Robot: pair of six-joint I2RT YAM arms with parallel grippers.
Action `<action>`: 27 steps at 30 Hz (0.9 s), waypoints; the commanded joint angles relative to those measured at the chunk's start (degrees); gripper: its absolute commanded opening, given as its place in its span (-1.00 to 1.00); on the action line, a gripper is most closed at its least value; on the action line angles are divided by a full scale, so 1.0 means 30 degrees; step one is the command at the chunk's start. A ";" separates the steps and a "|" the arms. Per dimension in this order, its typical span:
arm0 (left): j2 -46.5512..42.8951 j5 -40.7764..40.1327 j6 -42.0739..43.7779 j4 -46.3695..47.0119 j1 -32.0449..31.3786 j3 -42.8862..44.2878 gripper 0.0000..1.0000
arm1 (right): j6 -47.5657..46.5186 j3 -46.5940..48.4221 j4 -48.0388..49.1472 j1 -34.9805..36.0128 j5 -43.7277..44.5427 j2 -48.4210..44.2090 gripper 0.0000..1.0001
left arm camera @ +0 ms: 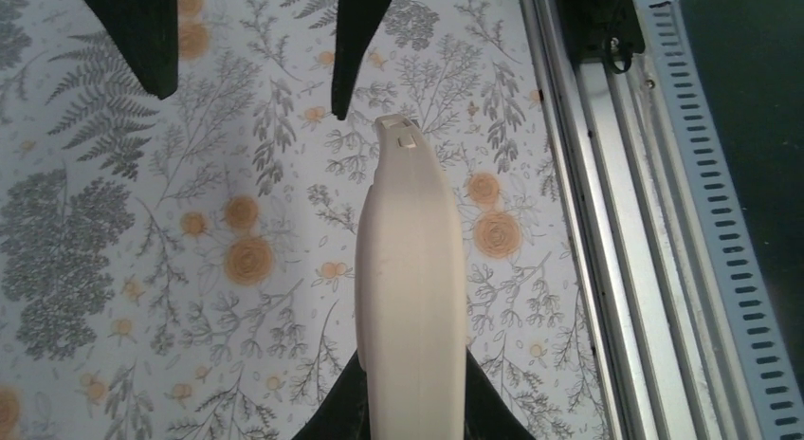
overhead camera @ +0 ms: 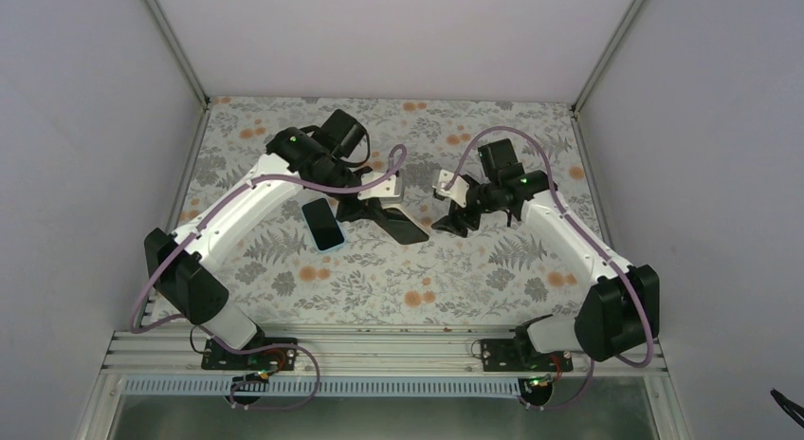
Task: Take the phone out of the phone case
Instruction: Remove the phone case from the phone.
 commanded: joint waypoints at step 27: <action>0.0150 0.1354 0.0135 0.0200 -0.0003 0.0815 -0.95 | -0.1212 0.0485 -0.2725 0.0286 -0.2083 -0.0270 0.59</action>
